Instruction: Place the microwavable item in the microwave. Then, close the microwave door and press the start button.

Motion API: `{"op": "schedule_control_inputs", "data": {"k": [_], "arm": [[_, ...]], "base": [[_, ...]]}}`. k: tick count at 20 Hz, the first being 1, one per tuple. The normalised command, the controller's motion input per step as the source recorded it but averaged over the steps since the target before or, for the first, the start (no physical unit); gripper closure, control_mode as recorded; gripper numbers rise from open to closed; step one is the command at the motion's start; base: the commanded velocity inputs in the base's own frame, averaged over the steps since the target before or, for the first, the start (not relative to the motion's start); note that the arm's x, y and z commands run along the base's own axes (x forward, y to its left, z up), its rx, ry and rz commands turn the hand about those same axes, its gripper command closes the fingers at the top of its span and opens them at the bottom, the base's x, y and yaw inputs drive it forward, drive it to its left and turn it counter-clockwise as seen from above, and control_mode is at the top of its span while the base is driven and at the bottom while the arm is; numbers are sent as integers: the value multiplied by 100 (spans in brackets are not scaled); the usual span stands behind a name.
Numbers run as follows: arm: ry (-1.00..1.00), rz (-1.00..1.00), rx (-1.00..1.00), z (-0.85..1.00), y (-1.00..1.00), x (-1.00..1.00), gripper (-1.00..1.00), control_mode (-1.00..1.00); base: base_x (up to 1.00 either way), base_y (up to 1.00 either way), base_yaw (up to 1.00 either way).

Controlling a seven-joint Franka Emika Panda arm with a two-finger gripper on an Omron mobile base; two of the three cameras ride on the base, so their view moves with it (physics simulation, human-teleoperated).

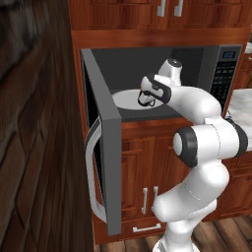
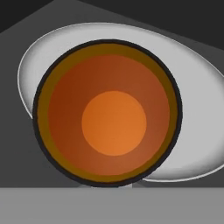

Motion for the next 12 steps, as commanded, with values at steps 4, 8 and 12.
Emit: {"op": "schedule_control_inputs", "data": {"k": [4,8,12], "arm": [[4,0,0,-1,0,39,100,-100],[3,0,0,-3,0,39,100,-100],[4,0,0,-11,0,27,-100,-100]], "base": [[0,0,0],[0,0,0],[0,0,0]]}}
